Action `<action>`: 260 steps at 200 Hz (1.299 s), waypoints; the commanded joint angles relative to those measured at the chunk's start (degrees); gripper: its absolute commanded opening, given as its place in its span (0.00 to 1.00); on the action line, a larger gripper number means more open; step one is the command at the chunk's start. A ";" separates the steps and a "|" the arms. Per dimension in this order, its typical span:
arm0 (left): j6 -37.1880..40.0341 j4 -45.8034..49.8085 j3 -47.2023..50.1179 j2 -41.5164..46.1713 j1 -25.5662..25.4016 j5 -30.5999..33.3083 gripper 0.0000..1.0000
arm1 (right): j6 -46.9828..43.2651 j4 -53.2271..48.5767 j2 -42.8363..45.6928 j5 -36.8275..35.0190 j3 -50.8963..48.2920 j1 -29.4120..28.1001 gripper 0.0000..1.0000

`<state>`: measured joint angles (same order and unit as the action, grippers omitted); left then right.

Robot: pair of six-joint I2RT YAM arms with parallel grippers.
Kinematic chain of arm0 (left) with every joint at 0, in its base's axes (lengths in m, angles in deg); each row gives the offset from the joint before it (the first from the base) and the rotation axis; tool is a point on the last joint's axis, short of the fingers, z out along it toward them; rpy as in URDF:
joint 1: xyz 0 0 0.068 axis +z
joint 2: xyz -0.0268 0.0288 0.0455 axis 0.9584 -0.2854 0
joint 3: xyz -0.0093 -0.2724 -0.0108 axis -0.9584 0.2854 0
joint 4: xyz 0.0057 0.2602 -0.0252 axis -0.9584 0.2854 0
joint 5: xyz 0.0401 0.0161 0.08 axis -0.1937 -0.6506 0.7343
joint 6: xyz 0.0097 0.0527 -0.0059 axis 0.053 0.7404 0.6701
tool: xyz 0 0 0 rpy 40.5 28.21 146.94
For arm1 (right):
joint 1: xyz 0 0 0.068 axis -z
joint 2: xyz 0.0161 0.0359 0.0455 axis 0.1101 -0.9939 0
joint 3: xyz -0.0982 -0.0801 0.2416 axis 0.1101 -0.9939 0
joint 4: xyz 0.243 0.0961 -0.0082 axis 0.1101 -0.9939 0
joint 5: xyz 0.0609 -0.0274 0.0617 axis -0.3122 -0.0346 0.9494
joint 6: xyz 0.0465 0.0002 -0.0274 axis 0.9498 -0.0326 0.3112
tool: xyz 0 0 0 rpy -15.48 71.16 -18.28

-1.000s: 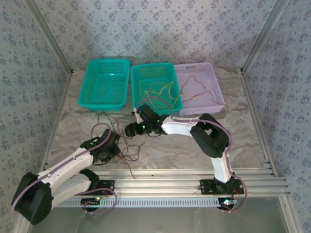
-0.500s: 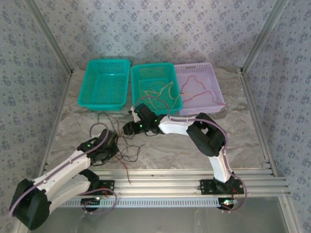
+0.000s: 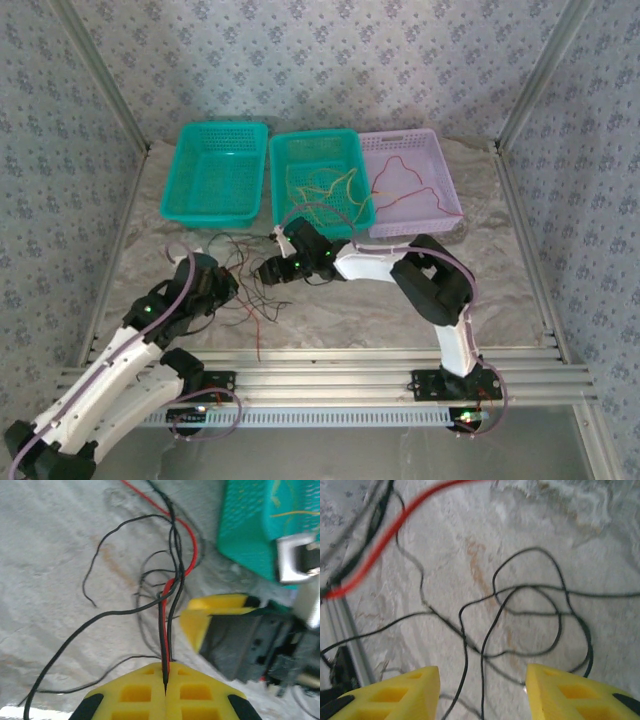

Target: Untangle the cables

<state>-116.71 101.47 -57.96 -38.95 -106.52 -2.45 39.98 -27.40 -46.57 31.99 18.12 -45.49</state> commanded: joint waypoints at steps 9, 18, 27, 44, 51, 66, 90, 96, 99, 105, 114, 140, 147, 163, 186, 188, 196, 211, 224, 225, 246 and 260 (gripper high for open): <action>3.57 -3.22 -2.80 2.98 0.23 -3.89 0.00 | -0.73 1.26 8.07 4.47 -4.54 0.31 0.52; 3.68 -3.02 -2.90 3.95 0.24 -3.67 0.00 | -1.39 1.21 10.21 4.17 -5.77 0.45 0.53; 4.09 -3.10 -2.90 5.02 0.23 -3.49 0.00 | -1.89 0.42 12.30 3.23 -6.97 0.65 0.54; 4.51 -3.76 -2.73 7.30 0.23 -3.17 0.00 | -1.43 1.62 16.50 3.21 -10.41 1.43 0.56; 4.83 -4.45 -2.65 8.19 0.26 -3.30 0.00 | -0.73 2.78 18.37 3.91 -11.97 1.94 0.59; 5.08 -5.64 -2.55 9.79 0.32 -2.98 0.00 | 0.22 5.83 22.19 4.79 -14.90 2.41 0.65; 4.71 -8.02 -2.49 9.59 0.32 -3.12 0.00 | -2.58 6.59 25.68 4.75 -16.21 0.30 0.72; 4.52 -8.78 -2.47 9.14 0.32 -3.35 0.00 | -3.60 6.49 25.85 4.69 -16.07 -0.62 0.73; 4.41 -9.14 -2.47 8.91 0.32 -3.46 0.00 | -3.95 6.53 25.81 4.70 -15.99 -1.02 0.73; 4.13 -9.75 -2.64 8.39 0.37 -3.72 0.00 | -4.59 6.71 25.78 4.75 -15.91 -1.89 0.74; 3.82 -11.04 -2.69 7.68 0.32 -4.16 0.00 | -5.23 7.54 25.38 4.77 -16.12 -2.96 0.74; 3.66 -12.69 -3.61 6.29 0.34 -4.41 0.00 | -5.15 9.97 22.50 5.05 -16.20 -4.62 0.74; 3.84 -12.51 -4.10 6.19 0.32 -4.10 0.00 | -4.82 10.42 21.56 5.23 -16.21 -4.99 0.74; 4.12 -12.21 -4.75 6.11 0.32 -3.57 0.00 | -4.19 13.67 20.11 5.51 -16.95 -6.05 0.74; 4.14 -12.05 -5.12 6.02 0.32 -3.13 0.00 | -6.04 13.43 18.71 2.82 -16.42 -7.80 0.73; 4.13 -12.04 -5.11 6.01 0.32 -3.17 0.00 | -6.20 13.25 18.52 2.52 -16.41 -7.85 0.73; 4.12 -12.00 -5.10 6.02 0.37 -3.12 0.00 | -6.43 13.06 18.05 1.58 -16.29 -8.00 0.72; 4.16 -11.99 -5.03 6.01 0.32 -3.16 0.00 | -6.12 13.32 17.77 0.84 -16.35 -7.55 0.66; 4.45 -11.33 -5.25 6.15 0.32 -2.84 0.00 | -5.91 13.85 18.51 0.15 -17.02 -6.99 0.58; 4.46 -11.30 -5.27 6.17 0.32 -2.79 0.00 | -5.91 13.86 18.63 0.06 -17.08 -6.90 0.57; 5.62 -9.44 -6.17 6.35 0.36 -1.98 0.00 | -5.96 13.25 21.09 -1.98 -18.84 -5.32 0.41; 6.70 -7.38 -7.28 6.75 0.44 -0.59 0.00 | -5.85 13.43 22.56 -1.96 -20.32 -3.83 0.33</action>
<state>-112.51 92.42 -61.57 -33.16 -106.52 -5.20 34.78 -14.89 -27.38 32.45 0.06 -51.52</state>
